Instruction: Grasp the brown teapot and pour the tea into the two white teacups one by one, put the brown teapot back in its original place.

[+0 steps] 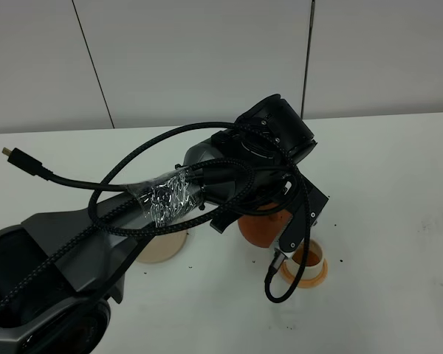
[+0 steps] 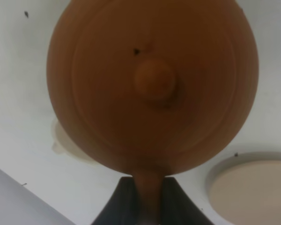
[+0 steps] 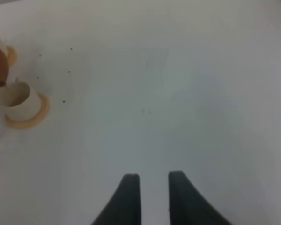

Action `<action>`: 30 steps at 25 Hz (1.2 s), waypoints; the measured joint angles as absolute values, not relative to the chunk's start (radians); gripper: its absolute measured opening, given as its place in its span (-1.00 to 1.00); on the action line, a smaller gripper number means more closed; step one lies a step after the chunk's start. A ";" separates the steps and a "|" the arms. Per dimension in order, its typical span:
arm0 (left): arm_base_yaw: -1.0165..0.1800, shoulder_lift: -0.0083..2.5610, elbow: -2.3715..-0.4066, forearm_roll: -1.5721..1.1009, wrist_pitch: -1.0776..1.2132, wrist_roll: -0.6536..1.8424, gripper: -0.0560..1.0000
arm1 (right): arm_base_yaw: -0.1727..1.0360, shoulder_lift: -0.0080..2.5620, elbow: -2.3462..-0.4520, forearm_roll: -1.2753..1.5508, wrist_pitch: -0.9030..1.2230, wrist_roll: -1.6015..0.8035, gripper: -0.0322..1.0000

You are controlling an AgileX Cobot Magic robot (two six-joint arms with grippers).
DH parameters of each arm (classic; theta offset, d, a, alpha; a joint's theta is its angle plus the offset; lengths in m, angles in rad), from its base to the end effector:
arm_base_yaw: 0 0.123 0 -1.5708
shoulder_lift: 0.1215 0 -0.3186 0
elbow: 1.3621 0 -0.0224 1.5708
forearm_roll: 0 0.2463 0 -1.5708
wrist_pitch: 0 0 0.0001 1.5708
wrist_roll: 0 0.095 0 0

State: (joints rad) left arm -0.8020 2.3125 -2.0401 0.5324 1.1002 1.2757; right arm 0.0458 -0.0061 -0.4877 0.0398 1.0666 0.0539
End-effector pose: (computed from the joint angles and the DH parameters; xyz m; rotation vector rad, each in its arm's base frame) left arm 0.3905 -0.3418 0.2271 2.5980 1.2341 0.8229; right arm -0.0391 0.0015 0.2692 0.0065 2.0575 0.1095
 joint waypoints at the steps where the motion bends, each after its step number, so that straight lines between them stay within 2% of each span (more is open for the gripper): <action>1: -0.802 2.313 -2.040 0.533 1.099 1.274 -0.56 | 0.046 -0.006 -0.488 0.040 1.067 0.054 -0.65; 30: -0.802 2.313 -2.040 0.542 1.095 1.267 -0.56 | 0.046 -0.006 -0.488 0.040 1.067 0.054 -0.65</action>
